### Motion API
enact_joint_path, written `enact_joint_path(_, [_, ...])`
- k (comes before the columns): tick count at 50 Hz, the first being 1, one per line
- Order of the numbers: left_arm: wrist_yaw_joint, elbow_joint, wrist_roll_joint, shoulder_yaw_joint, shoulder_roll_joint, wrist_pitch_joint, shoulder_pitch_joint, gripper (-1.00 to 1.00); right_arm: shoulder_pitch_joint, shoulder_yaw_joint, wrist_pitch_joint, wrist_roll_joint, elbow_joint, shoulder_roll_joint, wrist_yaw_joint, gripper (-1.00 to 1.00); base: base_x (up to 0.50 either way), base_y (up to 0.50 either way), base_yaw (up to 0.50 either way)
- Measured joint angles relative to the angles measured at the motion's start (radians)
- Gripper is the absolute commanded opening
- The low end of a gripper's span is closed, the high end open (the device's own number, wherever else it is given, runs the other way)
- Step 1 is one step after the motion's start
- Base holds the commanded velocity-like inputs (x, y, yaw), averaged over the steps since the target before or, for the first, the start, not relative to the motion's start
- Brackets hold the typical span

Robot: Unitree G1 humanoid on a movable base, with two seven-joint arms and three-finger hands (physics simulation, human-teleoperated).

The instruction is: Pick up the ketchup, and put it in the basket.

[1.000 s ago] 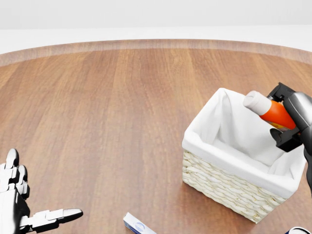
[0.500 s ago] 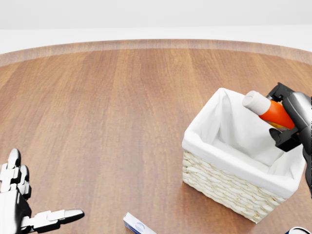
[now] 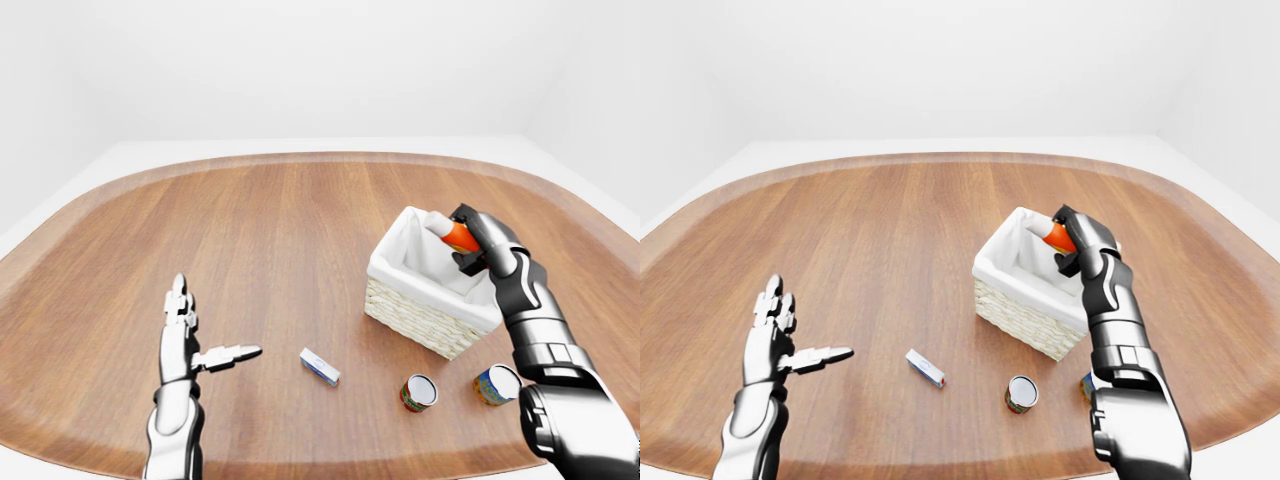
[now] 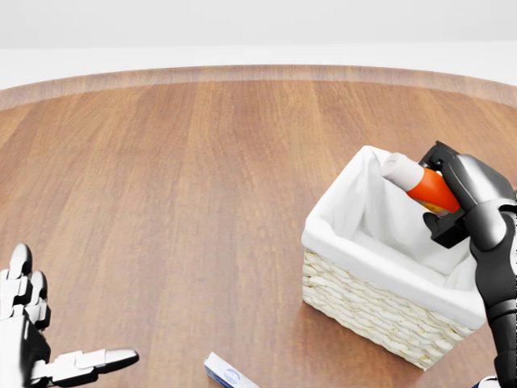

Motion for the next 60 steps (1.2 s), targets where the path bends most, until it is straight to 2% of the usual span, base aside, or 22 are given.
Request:
enact_joint_path(25, [-0.009,-0.016,0.0,-0.001,-0.006,0.0,0.008,1.0,-0.026,0.017,0.0,-0.001,0.05,0.009,-0.017,-0.97,0.0,0.0,0.0])
enact_joint_path(26, [-0.009,-0.016,0.0,-0.001,-0.006,0.0,0.008,1.0,-0.026,0.017,0.0,-0.003,0.05,0.009,-0.016,0.93,0.0,0.0,0.0])
enact_joint_path(27, [-0.009,-0.016,0.0,-0.001,-0.006,0.0,0.008,1.0,-0.025,0.017,0.0,-0.004,0.048,0.01,-0.016,1.0,0.0,0.0,0.0])
enact_joint_path(60, [-0.012,-0.022,0.006,-0.008,-0.008,0.0,0.013,1.0,-0.012,0.003,0.0,-0.019,-0.016,0.01,0.002,1.0,0.0,0.0,0.0])
